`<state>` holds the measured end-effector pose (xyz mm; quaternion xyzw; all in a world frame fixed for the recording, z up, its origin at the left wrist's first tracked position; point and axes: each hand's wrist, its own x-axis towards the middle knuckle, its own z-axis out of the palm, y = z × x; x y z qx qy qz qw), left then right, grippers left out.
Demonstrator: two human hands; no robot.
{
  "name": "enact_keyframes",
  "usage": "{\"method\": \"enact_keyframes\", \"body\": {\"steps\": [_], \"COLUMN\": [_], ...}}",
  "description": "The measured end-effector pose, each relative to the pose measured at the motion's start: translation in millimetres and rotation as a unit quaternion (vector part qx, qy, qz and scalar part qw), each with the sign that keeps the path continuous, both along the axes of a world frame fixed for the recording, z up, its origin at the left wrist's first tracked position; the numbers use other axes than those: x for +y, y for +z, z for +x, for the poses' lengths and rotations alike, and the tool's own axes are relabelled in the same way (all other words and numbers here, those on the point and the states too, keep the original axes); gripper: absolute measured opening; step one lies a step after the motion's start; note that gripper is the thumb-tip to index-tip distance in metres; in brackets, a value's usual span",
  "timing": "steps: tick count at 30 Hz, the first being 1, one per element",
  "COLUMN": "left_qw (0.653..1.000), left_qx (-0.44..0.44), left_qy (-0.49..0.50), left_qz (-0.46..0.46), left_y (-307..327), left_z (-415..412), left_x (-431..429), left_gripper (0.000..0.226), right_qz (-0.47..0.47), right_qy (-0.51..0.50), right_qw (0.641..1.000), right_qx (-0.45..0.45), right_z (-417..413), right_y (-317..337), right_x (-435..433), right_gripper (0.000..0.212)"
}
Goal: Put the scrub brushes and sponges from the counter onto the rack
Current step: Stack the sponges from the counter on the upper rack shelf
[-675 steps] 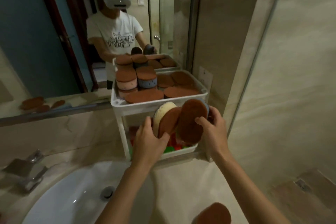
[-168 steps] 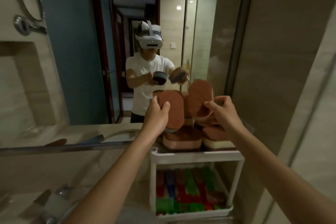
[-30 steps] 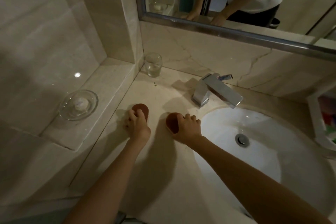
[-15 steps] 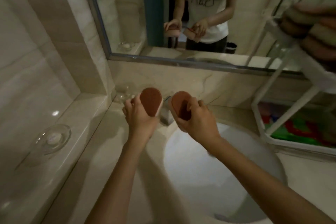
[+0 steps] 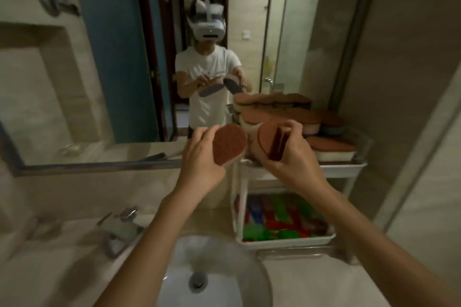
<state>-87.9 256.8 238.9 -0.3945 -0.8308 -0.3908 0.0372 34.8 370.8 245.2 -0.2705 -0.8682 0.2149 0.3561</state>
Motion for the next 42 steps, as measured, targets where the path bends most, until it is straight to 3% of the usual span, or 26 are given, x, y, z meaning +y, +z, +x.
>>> {"method": "enact_keyframes", "body": {"steps": [6,11,29,33,37,42], "left_qw": [0.993,0.989,0.985,0.983,0.982,0.968], "left_qx": [0.068,0.039,0.006,0.029,0.068,0.133], "left_qy": [-0.073,-0.079,-0.046,-0.045,-0.055,-0.048], "left_qz": [-0.065,-0.116,-0.168,-0.175,-0.169,-0.208], "left_y": [34,47,36,33,25,9], "left_z": [52,66,56,55,52,44], "left_x": [95,136,155,149,145,139], "left_gripper": [0.074,0.070,0.062,0.058,0.069,0.078], "right_qz": [-0.011,0.015,0.011,0.024,0.059,0.118], "right_qy": [-0.001,0.027,0.048,0.043,0.026,0.021], "right_qw": [0.999,0.994,0.982,0.977,0.971,0.963], "right_qx": [-0.036,-0.107,-0.184,-0.206,-0.231,-0.240], "right_z": [59,64,45,43,43,46], "right_y": [35,40,19,19,13,3], "right_x": [110,152,169,169,171,165], "right_gripper": [0.082,0.072,0.065,0.064,0.051,0.056]}}
